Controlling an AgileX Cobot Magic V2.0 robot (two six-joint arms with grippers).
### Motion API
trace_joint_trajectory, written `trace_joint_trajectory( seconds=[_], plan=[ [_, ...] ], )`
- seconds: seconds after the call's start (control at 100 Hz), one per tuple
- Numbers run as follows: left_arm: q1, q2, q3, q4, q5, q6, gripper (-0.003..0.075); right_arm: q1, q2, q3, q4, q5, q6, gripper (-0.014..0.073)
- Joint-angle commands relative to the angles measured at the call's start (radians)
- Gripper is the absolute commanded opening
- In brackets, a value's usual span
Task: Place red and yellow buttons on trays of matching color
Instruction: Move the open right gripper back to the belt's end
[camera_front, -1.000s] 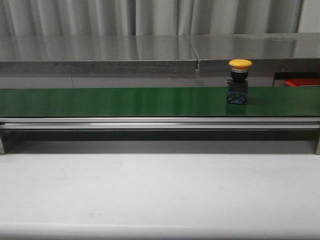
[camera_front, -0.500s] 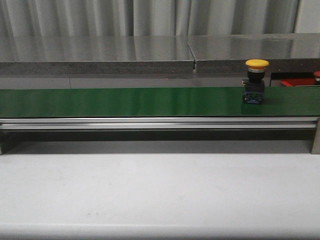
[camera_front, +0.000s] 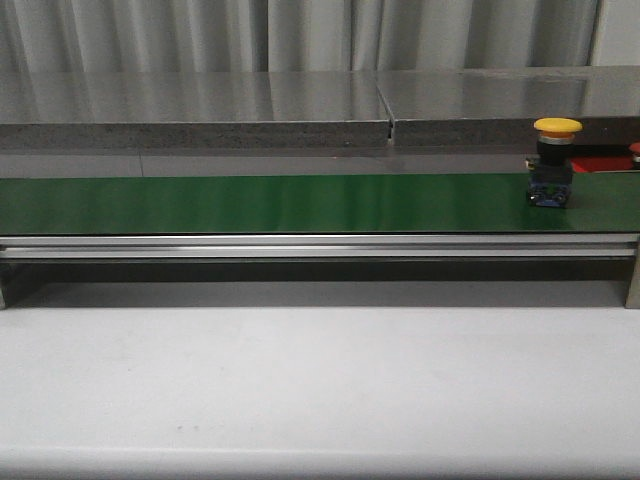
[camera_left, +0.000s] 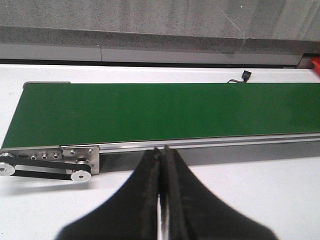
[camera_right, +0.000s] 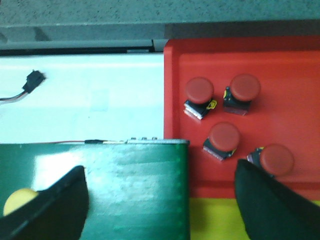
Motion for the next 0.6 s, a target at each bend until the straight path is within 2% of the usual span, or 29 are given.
trace_joint_trajectory(
  seconds=[0.0, 0.12, 0.31, 0.59],
  plan=[
    [-0.011, 0.004, -0.026, -0.016, -0.069, -0.001, -0.0019, 0.006, -0.136, 0.105, 0.022, -0.100, -0.025, 0.0596],
    [-0.011, 0.004, -0.026, -0.016, -0.069, -0.001, -0.0019, 0.006, -0.212, 0.280, 0.022, -0.119, -0.038, 0.0596],
    [-0.011, 0.004, -0.026, -0.016, -0.069, -0.001, -0.0019, 0.014, -0.279, 0.466, 0.022, -0.134, -0.067, 0.0596],
    [-0.011, 0.004, -0.026, -0.016, -0.069, -0.001, -0.0019, 0.117, -0.263, 0.555, 0.022, -0.223, -0.095, 0.0596]
  ],
)
